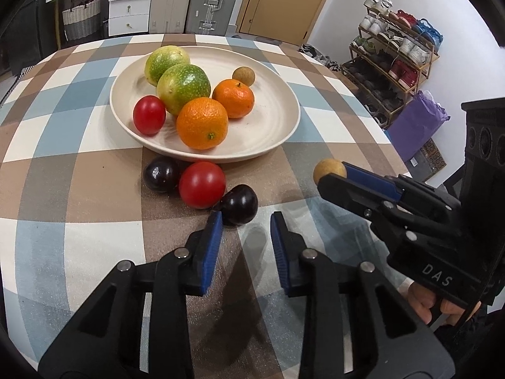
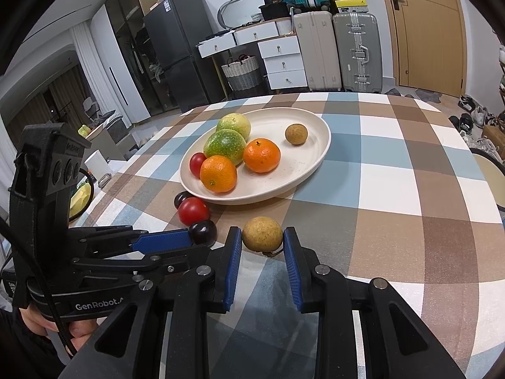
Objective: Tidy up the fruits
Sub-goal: 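Carry the brown pear toward the plate with the right tool while the left tool approaches the tomato and plums, then grasp a dark plum with the left tool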
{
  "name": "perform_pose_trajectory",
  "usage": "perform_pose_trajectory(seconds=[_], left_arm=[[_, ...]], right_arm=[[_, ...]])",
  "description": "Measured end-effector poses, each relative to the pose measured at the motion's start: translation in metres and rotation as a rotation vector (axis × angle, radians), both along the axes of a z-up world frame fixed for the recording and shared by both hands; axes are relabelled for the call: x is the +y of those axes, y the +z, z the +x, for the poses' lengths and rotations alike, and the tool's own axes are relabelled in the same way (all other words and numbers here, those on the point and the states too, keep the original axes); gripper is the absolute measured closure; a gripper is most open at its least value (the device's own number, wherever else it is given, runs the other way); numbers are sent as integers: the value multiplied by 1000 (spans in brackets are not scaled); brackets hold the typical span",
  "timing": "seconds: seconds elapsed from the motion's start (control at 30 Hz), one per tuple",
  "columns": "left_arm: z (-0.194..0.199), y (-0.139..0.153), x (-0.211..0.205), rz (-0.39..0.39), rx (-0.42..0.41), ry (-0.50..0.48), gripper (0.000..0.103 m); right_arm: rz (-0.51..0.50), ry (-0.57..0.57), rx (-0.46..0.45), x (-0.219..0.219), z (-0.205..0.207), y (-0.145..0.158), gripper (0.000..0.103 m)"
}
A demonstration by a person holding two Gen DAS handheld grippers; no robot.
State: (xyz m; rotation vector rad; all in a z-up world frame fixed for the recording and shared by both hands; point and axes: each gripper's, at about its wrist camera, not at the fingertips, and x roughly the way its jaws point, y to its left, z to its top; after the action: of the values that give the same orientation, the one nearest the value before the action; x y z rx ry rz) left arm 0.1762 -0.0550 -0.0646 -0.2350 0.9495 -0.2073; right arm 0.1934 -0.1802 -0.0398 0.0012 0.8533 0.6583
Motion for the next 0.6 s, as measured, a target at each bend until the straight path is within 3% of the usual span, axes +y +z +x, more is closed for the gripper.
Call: perform_pose_trajectory(seconds=[0.2,0.33,0.6], left_arm=[[4,1,0,5,9,21,76],[3,1,-2,43,2,21,83],[-1,-1,3,-4,2,-7,83]], right_arm=[[-1,1,-2,0,0,0,75],[-4,2,0,1,-1,0,75],[-7,3,4,2,-1,-1,75]])
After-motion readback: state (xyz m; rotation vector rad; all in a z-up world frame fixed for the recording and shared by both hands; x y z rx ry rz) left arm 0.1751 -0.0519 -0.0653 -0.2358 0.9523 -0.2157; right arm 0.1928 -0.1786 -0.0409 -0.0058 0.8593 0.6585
